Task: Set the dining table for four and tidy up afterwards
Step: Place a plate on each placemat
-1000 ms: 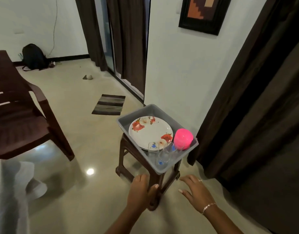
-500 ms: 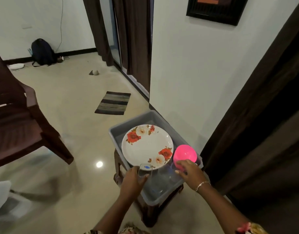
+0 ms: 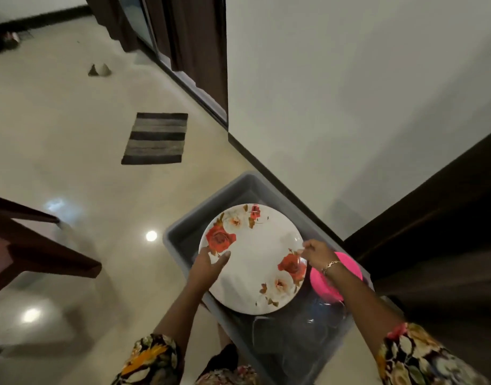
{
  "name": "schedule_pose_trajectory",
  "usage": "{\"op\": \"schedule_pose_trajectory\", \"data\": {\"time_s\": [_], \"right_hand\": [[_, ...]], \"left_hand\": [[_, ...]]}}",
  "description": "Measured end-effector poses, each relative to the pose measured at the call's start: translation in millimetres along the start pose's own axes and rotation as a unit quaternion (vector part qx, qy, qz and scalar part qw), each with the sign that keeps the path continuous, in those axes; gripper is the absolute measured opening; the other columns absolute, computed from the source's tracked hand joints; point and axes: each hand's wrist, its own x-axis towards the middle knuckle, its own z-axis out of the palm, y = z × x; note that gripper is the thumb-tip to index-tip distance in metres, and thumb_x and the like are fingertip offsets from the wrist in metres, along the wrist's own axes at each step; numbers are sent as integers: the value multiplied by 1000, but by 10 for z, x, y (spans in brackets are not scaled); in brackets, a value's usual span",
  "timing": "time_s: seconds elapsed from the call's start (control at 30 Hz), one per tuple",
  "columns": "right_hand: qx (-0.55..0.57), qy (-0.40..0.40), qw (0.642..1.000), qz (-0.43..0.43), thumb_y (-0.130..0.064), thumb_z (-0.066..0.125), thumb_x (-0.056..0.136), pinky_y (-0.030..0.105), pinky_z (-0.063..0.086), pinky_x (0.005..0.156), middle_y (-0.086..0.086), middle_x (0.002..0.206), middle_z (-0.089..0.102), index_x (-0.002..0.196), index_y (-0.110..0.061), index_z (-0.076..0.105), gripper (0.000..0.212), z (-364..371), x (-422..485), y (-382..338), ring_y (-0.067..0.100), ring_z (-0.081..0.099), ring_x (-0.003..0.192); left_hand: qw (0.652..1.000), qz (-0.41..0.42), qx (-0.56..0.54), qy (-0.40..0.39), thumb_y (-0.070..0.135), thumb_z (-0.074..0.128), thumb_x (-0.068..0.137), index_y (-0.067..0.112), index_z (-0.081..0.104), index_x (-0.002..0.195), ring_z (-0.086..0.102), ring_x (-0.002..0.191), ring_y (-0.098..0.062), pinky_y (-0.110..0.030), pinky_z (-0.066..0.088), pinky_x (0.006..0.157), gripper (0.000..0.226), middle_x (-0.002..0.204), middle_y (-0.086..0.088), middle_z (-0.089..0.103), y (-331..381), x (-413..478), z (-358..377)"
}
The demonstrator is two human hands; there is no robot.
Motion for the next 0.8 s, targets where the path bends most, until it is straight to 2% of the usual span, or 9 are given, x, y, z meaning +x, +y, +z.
{"op": "schedule_pose_trajectory", "data": {"time_s": [0.07,0.1,0.17,0.23,0.33,0.43,0.6,0.7,0.8], "right_hand": [[-16,15,999,39,-7,60,87,30,45,89,21,121,55,123,7,49,40,78,254,-15,34,53,112],[-17,20,998,61,-8,62,86,34,43,91,21,122,55,124,8,49,43,119,348,-9,34,53,112],[-8,27,995,96,-10,63,85,31,41,81,17,112,57,121,9,51,42,210,492,10,27,54,100],[-7,35,991,126,-12,61,86,29,39,77,17,113,59,118,5,52,38,280,609,39,26,55,96],[-10,46,987,156,-15,62,87,34,43,84,21,119,58,122,4,50,42,346,744,66,35,56,108],[-16,56,984,170,-15,63,86,35,43,91,19,123,56,125,4,48,46,354,848,74,35,54,112],[-56,48,979,191,-9,53,89,31,41,83,21,119,56,117,1,51,29,345,969,108,34,54,108],[-63,52,977,196,-5,48,90,32,41,84,21,118,56,117,0,52,29,379,1012,155,35,53,108],[-54,69,977,197,-3,47,90,37,42,90,20,118,57,121,-5,52,31,391,1023,179,36,53,108]], "left_hand": [[999,-31,-4,-20,38,55,92,9,36,138,44,127,-27,-36,38,100,58,141,-11,44,-28,292,-57],[998,-49,-4,-25,39,56,91,7,36,138,45,126,-28,-36,39,99,59,140,-12,45,-58,441,-77],[996,-83,-6,-26,42,58,90,6,37,135,49,122,-29,-38,42,96,62,136,-14,48,-133,712,-106],[992,-122,-27,-24,44,58,88,6,36,136,51,119,-29,-39,43,95,65,133,-14,50,-201,936,-108],[981,-187,-51,-25,44,57,89,6,36,136,53,115,-31,-41,46,92,64,128,-14,53,-297,1193,-77],[969,-233,-67,-35,40,59,88,3,45,130,56,108,-30,-38,47,85,57,121,-16,57,-348,1368,-58],[971,-235,-23,-49,24,61,88,2,48,124,53,100,-27,-36,44,83,44,120,-17,56,-472,1475,-9],[978,-189,78,-44,22,60,88,2,51,120,55,108,-32,-40,48,92,39,119,-18,58,-516,1478,-29],[977,-131,169,-31,25,59,89,1,54,113,57,107,-35,-42,49,91,34,113,-18,61,-494,1427,-53]]}}
